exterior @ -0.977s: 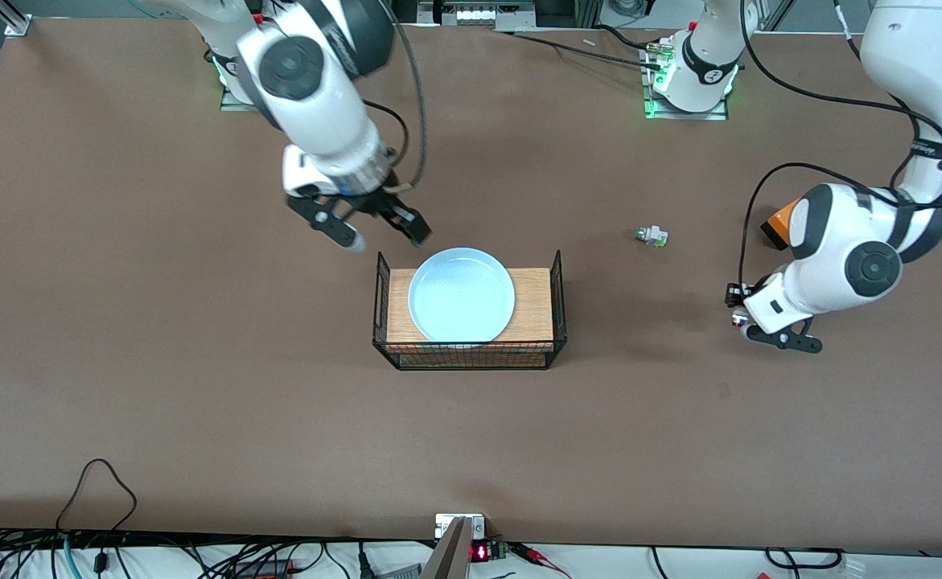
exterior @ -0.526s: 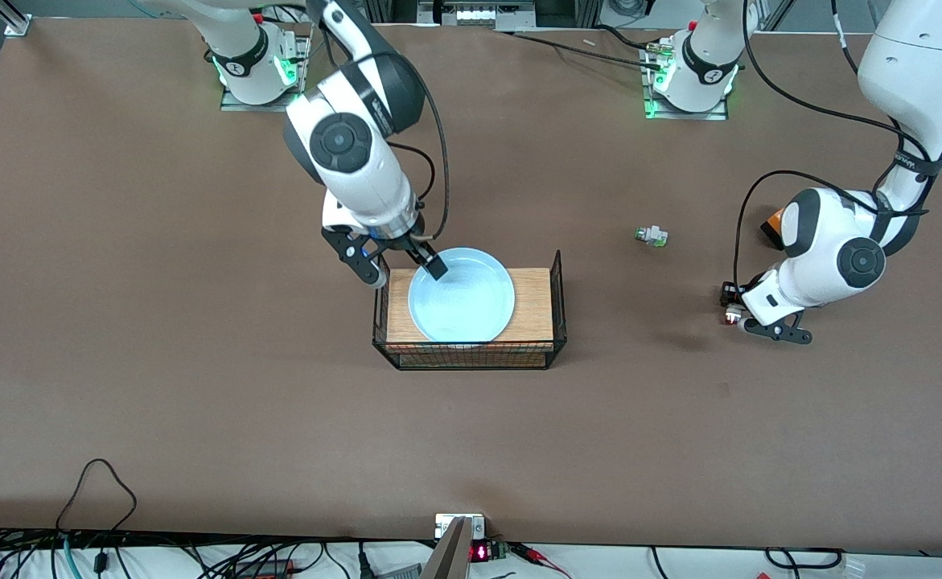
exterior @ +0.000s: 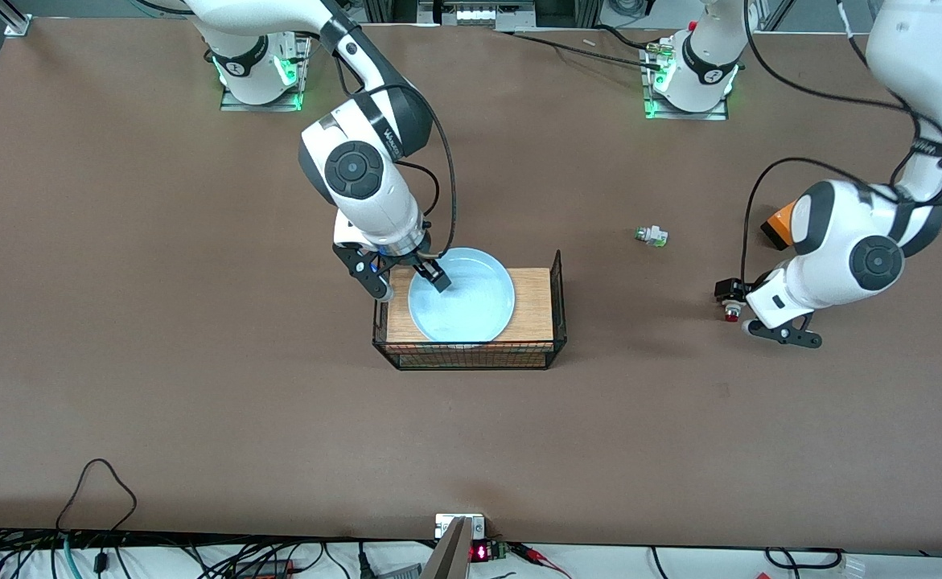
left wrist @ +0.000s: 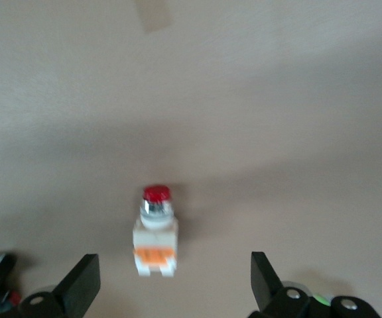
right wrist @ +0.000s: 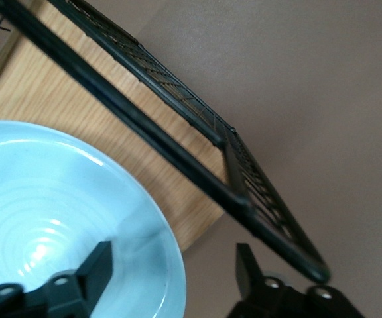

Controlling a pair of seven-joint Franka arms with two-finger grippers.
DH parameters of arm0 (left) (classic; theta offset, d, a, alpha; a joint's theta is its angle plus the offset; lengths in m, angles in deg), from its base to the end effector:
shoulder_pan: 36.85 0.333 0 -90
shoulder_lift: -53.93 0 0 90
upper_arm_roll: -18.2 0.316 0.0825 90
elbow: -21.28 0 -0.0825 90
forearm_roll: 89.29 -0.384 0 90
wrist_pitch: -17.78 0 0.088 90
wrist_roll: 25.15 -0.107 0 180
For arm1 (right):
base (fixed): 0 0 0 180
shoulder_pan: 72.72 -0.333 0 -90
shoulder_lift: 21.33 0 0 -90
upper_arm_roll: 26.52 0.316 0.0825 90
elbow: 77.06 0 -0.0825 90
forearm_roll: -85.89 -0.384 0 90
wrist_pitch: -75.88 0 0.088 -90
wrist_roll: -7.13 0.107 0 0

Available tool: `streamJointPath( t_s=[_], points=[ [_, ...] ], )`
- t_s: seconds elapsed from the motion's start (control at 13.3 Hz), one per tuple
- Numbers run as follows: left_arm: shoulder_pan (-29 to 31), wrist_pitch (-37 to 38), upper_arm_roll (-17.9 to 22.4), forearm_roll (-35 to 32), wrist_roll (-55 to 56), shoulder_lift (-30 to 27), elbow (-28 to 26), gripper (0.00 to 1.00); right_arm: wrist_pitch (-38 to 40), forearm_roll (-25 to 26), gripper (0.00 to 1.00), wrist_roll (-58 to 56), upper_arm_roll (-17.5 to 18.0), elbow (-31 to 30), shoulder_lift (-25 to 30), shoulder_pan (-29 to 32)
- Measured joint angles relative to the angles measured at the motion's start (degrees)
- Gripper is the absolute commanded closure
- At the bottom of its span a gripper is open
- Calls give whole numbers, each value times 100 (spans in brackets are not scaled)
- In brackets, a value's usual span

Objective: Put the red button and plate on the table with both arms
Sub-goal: 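Set the button on the table while the right gripper grips the plate, then lift the blue plate out of the basket with the right gripper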

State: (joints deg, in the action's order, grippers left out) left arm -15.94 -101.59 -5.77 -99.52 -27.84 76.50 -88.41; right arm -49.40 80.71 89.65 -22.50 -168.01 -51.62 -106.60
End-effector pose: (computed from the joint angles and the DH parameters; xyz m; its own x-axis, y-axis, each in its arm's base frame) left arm 0.6010 -0.0125 0.2903 0.9654 -0.1873 -0.1816 -0.1852 -0.9823 0.0286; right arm 0.5522 0.4255 0.3361 0.6676 -0.7374 -0.1027 -0.7444 -0.6627 -0.0817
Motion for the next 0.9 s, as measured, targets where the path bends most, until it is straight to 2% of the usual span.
streamJointPath(
  t_s=[0.23, 0.38, 0.6, 0.75, 0.9],
  points=[
    [-15, 2124, -546, 1, 481, -336, 1224, 0, -17, 0, 94, -1, 0, 41, -11, -1],
    [-14, 2941, -794, 1, 617, -403, 1939, 0, -16, 0, 99, -12, 0, 64, -9, -1],
    [-16, 3972, -937, 2, 670, -584, 2727, 0, -5, 0, 100, -45, 36, 108, 22, -29],
    [5, 4347, -900, 45, 669, -749, 2927, 0, -6, 0, 100, -45, 39, 111, 22, -53],
    [-41, 4098, -599, 358, 664, -1027, 2776, 0, -6, 0, 100, -45, 39, 120, 24, -69]
  ],
)
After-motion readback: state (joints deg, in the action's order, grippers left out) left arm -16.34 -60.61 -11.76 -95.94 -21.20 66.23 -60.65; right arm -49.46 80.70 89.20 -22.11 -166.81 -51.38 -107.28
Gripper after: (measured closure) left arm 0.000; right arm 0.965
